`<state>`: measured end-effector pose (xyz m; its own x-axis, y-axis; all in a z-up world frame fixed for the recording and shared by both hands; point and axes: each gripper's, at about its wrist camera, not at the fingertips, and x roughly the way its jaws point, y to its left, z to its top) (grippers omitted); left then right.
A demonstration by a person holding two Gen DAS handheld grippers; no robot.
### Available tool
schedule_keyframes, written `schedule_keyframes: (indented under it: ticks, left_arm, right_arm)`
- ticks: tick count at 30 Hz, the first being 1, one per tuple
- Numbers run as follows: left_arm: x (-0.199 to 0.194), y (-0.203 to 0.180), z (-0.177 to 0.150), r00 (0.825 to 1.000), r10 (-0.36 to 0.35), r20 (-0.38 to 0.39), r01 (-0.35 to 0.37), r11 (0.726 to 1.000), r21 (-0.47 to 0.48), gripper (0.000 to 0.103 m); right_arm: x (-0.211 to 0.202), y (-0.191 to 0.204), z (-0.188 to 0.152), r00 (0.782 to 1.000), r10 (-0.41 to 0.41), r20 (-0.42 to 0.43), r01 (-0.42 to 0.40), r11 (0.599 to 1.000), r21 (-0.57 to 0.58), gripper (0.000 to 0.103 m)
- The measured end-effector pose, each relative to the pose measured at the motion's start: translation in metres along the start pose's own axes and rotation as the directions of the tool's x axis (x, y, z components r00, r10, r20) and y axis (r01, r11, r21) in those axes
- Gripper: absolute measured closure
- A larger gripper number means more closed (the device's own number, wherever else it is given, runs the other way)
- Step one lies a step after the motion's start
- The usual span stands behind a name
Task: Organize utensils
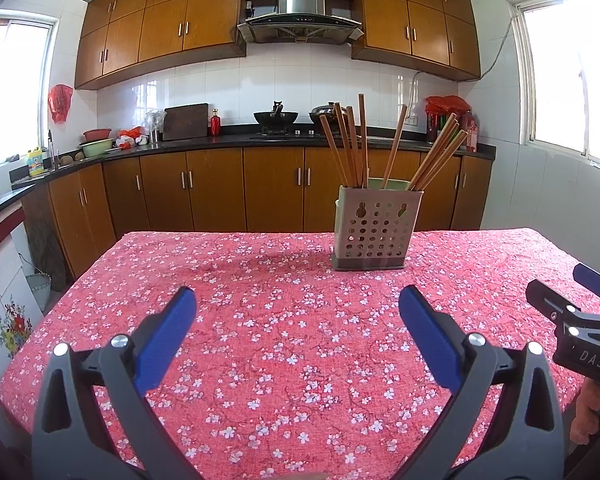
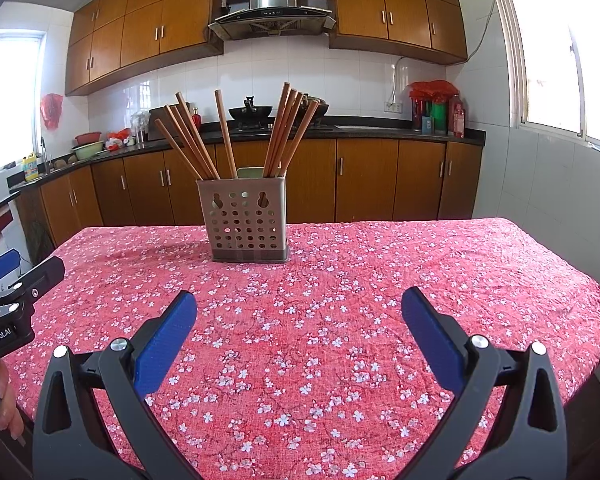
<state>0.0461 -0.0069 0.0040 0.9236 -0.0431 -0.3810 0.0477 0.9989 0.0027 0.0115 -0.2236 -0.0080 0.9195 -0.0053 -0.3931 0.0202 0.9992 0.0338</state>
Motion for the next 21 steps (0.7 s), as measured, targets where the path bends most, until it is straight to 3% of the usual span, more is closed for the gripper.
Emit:
schedule_keyframes:
  ticks: [21]
  left_arm:
    - [-0.0006,-0.0016,-0.0003,1.000,0.000,-0.001,0.000,1.000,-0.001,0.004]
  right_arm:
    - [-0.0008,-0.0001,0.0019,1.000,0.000,-0.002,0.000,1.000,0.003,0.002]
